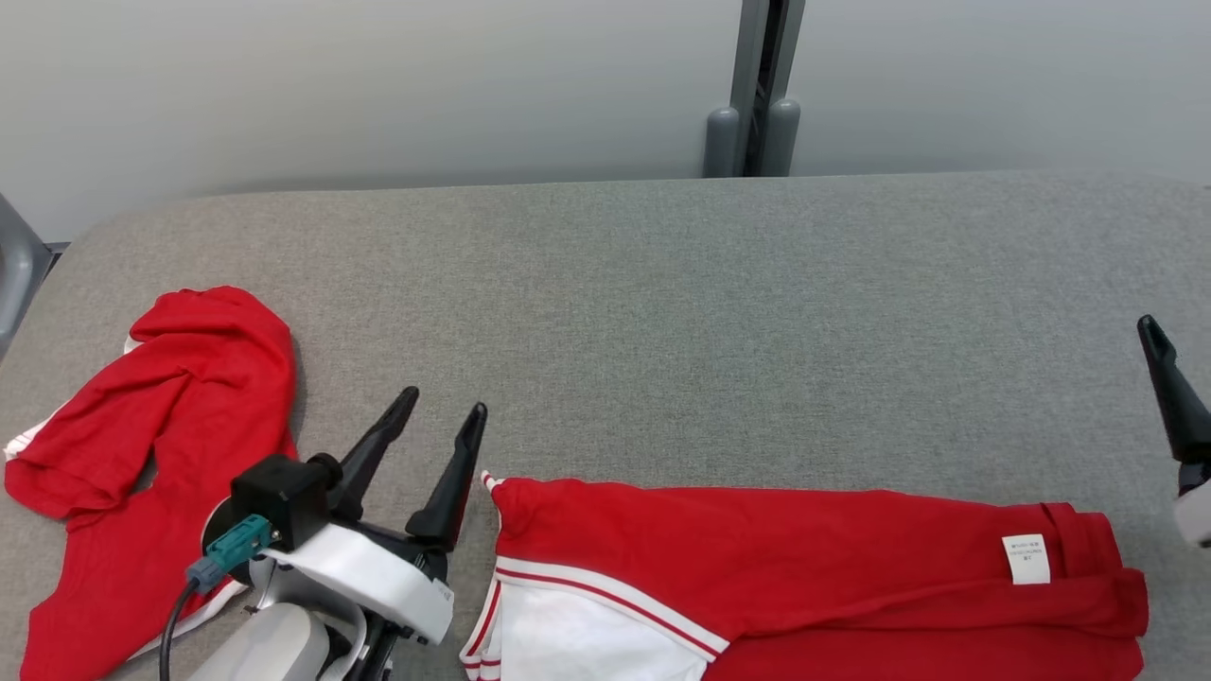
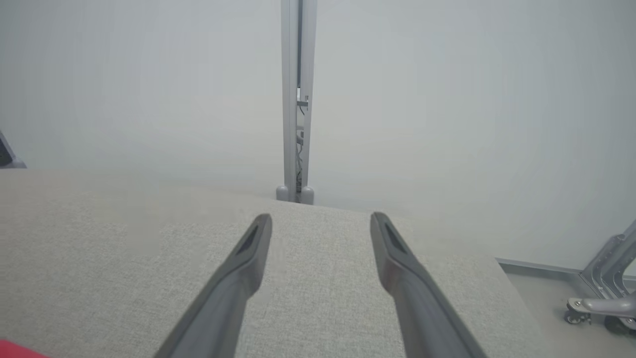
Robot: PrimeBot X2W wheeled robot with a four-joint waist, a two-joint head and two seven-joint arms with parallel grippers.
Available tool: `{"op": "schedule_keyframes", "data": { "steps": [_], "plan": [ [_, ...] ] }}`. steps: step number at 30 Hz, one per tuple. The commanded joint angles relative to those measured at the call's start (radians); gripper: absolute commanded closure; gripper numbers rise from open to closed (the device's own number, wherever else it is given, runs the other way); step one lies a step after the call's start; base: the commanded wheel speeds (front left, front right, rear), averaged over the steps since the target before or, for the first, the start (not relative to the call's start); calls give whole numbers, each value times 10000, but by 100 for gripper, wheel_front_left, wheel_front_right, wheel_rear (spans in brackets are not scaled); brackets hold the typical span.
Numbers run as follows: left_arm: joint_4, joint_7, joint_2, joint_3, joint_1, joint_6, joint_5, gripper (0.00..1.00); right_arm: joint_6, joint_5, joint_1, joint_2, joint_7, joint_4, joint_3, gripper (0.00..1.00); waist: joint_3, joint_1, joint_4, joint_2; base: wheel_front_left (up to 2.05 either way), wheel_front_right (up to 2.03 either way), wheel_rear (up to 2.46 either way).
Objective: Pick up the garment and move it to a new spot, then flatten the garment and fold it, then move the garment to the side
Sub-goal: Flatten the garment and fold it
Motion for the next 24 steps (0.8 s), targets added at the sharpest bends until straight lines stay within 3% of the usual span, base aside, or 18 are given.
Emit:
{"op": "schedule_keyframes", "data": {
  "steps": [1,6,7,12,18,22,24],
  "plan": [
    [296,-291,-299,336,-111,178,140,0,-3,-735,571,589,-55,-598,-919,0,-35,0,-88,-1,0,0,0],
    [410,-460,-1425,1829,218,259,1231,0,-3,-2358,1738,2229,-55,-2189,-2937,0,-77,0,-255,-1,0,0,0],
    [410,-460,-1425,1829,218,259,1231,0,-3,-2358,1738,2229,-55,-2189,-2937,0,-77,0,-255,-1,0,0,0],
    [152,-457,-2646,3551,1023,-205,3084,0,-3,-3044,2480,3325,-58,-2961,-3689,0,-121,0,-408,-1,0,0,0],
    [164,-458,-3561,4927,2017,-972,4762,0,-3,-3443,3108,4014,-58,-2930,-3951,0,-176,0,-509,-1,0,0,0],
    [491,-450,-3734,5111,2539,-1411,5263,0,-3,-3530,3404,4239,-58,-2649,-3980,0,-247,0,-550,-1,0,0,0],
    [459,-450,-3737,5009,2566,-1365,5109,0,-3,-3500,3456,4261,-59,-2546,-4002,0,-238,0,-538,-1,0,0,0]
  ]
}}
